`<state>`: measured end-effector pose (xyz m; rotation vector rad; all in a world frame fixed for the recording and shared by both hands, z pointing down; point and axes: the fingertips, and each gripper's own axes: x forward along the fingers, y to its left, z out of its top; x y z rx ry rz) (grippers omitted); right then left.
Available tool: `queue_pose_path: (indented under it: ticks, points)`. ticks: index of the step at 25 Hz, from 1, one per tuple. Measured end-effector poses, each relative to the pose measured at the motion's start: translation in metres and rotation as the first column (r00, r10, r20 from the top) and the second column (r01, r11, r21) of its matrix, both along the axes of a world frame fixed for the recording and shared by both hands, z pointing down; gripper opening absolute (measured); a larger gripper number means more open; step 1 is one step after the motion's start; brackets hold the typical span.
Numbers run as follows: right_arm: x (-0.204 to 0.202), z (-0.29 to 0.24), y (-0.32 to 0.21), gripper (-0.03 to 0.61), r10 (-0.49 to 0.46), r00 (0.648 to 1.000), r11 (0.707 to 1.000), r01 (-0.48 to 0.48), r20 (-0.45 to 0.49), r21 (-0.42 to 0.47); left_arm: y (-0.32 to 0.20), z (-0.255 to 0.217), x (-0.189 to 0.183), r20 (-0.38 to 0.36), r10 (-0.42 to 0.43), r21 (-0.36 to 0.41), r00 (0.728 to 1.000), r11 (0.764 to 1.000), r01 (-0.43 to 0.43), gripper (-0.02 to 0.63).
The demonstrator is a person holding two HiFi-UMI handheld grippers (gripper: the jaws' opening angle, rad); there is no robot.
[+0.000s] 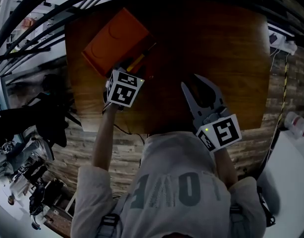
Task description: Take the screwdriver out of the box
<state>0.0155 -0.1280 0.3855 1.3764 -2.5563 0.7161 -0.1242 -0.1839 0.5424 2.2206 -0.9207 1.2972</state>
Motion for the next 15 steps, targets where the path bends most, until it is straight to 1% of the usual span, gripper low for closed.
queue_pose_path:
  ticks: [5,8,12,15]
  points:
    - [0.003,0.005,-0.003,0.103,-0.002,1.0,1.0,0.002,-0.001,-0.012,0.0,0.014,-0.002,0.049,0.005,-0.036,0.999,0.999,-0.003,0.204]
    - [0.002,0.006,-0.006,0.103,-0.006,1.0,1.0,0.006,0.003,-0.019,-0.001,0.02,-0.004,0.068,0.021,-0.053,0.997,0.998,-0.017,0.195]
    - [0.001,0.006,-0.009,0.103,-0.014,1.0,1.0,0.014,0.008,-0.023,-0.002,0.025,-0.002,0.08,0.037,-0.066,0.996,0.997,-0.031,0.176]
    - [0.002,0.006,-0.009,0.103,-0.018,1.0,0.999,0.019,0.008,-0.03,-0.004,0.026,-0.002,0.111,0.045,-0.07,0.993,0.997,-0.037,0.146]
